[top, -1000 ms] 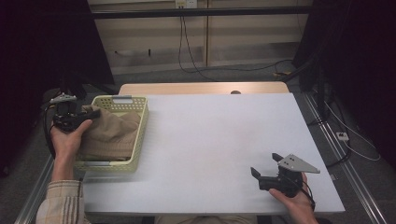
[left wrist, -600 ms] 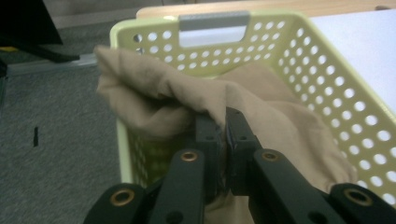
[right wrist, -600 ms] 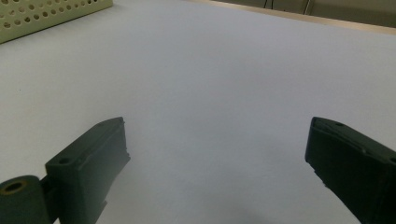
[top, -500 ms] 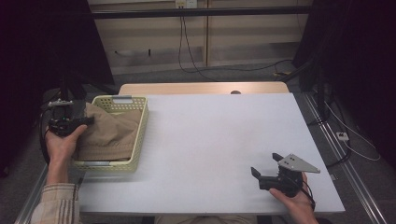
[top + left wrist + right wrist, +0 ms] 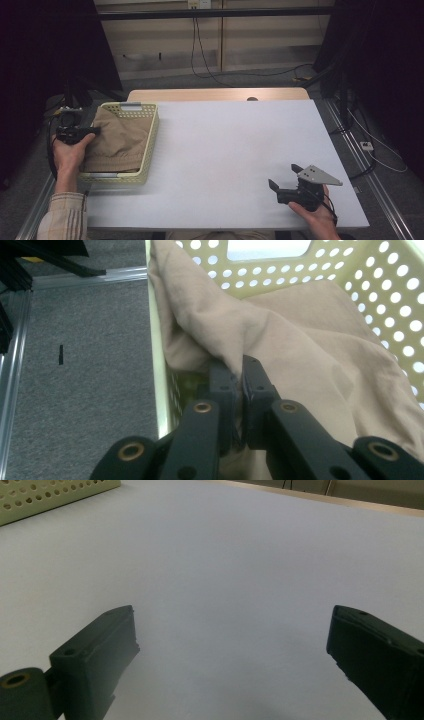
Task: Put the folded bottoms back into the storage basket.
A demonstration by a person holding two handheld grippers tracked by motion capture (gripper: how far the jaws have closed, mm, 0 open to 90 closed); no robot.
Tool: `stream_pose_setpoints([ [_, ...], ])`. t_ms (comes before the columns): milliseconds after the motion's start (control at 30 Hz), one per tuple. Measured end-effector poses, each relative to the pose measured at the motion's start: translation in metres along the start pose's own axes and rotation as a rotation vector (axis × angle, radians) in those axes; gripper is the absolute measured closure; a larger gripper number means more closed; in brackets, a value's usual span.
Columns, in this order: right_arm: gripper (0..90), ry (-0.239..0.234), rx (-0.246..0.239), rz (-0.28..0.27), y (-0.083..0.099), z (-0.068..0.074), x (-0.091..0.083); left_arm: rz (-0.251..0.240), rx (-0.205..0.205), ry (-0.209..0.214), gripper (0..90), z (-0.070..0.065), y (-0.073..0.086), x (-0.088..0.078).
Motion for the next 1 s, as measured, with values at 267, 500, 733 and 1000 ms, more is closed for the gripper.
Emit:
stream_pose_setpoints([
  [267,5.8,0.0,-0.004,0.001,0.0,0.0,-0.001,0.032,0.004,-0.025,86.5,-0.004,0.0,0.014],
  [500,5.9,0.0,-0.004,0.002,0.0,0.0,-0.001,0.09,0.022,-0.057,86.5,-0.001,0.007,0.016],
  [733,5.9,0.001,0.0,0.001,0.0,0.0,0.0,0.082,0.014,-0.032,86.0,-0.005,0.01,0.011],
  [1000,5.9,0.001,-0.001,0.003,0.0,0.0,0.0,0.044,0.022,-0.028,85.0,-0.006,0.008,0.001],
])
Point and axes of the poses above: each handheld gripper's, and its own axes: x roughly forward along the jaws, y roughly out of its underside, z roughly to its left, the point moved 10 cm from there along x, roughly forward along the jaws, and after that the axes turned 13 degrees about -y, right-handed, at the moved point
